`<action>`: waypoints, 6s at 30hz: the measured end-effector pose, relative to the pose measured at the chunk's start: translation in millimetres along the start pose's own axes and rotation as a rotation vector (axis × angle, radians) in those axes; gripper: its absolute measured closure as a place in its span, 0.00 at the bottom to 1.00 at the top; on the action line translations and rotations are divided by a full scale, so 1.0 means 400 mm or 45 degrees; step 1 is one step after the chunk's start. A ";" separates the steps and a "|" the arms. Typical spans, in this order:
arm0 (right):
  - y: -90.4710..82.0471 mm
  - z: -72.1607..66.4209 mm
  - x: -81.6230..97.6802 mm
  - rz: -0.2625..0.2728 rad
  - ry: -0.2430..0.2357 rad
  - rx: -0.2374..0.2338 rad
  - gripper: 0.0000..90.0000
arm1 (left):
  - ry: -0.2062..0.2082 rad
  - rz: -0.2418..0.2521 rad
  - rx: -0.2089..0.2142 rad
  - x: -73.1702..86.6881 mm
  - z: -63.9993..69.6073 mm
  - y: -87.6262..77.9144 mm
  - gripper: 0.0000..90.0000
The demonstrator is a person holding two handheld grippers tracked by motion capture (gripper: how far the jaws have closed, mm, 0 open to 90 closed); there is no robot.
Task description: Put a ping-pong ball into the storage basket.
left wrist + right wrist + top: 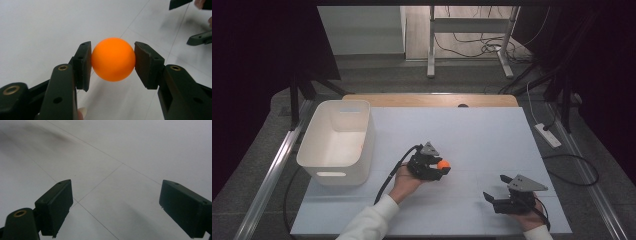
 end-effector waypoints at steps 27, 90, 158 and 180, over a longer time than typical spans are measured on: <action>0.000 -0.001 0.001 -0.005 -0.001 0.003 0.13 | -0.019 0.097 -0.027 -0.018 -0.012 -0.060 0.56; 0.001 0.000 0.000 -0.003 -0.003 0.007 0.13 | -0.057 0.274 -0.078 -0.064 -0.047 -0.195 0.56; 0.002 0.002 0.001 -0.005 -0.007 0.015 0.13 | -0.101 0.441 -0.171 -0.096 -0.109 -0.337 0.56; 0.002 0.002 0.001 -0.005 -0.010 0.017 0.13 | -0.101 0.499 -0.228 -0.108 -0.133 -0.401 0.56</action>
Point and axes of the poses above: each handheld gripper's, and its own axes: y roughly forward along the jaws, x roughly out of its underside, z roughly to its right, the point moved 10 cm from there along y, roughly forward along the jaws, and after that the axes turned 4 degrees about z, right-handed, at the moved point
